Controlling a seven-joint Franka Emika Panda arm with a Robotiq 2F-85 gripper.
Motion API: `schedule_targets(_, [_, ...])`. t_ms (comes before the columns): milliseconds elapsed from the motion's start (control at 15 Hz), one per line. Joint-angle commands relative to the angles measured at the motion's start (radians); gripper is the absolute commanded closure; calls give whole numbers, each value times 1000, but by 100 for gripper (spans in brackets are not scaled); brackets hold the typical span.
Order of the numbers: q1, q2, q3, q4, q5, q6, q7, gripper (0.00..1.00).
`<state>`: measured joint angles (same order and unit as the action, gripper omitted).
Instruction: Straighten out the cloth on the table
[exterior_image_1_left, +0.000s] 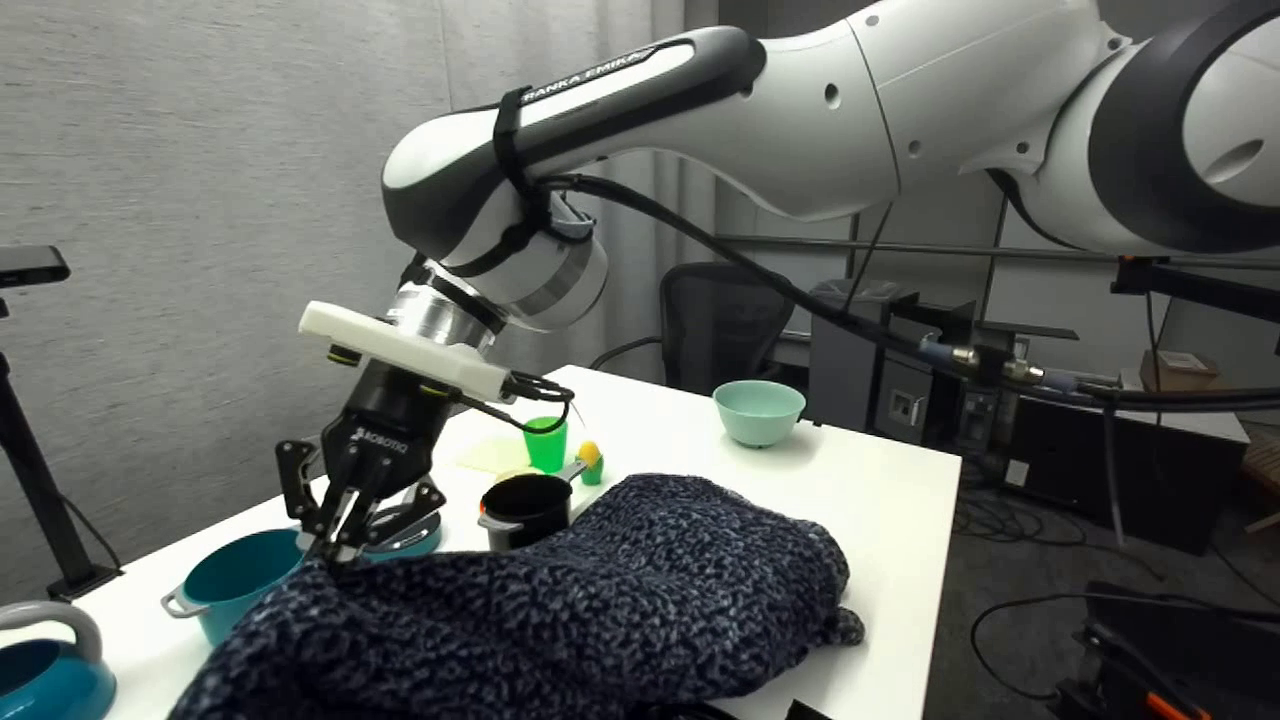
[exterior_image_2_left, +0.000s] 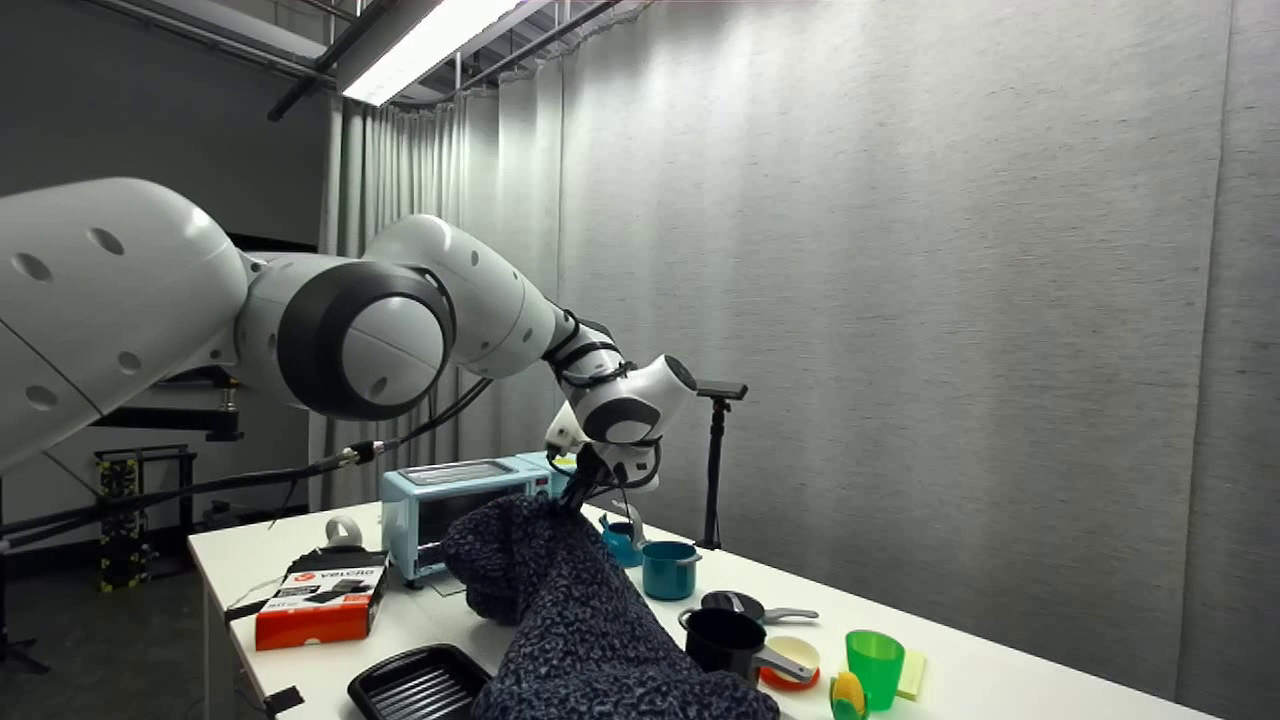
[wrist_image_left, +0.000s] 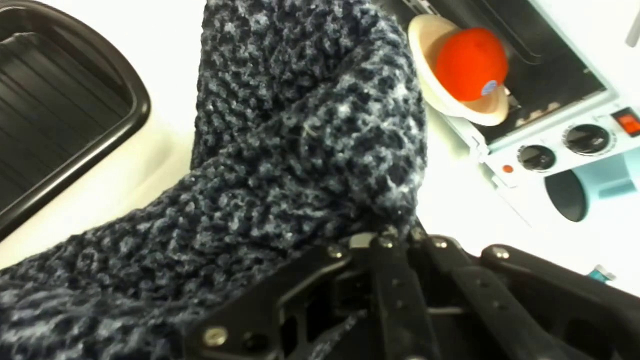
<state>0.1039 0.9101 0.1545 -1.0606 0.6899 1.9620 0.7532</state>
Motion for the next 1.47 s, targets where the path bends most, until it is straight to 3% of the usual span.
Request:
schedule_targets(0, [27,59,25,70,-13,-51,-14,98])
schedule_targets(200, [47,70,14,43,-95,-217,-14,98])
schedule_targets(667, [61,103,-27,100,-286,-611,-6,96])
schedule_targets(733, [69,107,-37,115,-318,-658,-14,69])
schedule_targets(867, [78,109,-52,147,-375,-720,-48,61])
schedule_targets(1200, [77,79,-114,189,-560,-775,-253,21])
schedule_targets(1400, [25,26,-146,101,-639,-671,-324,1])
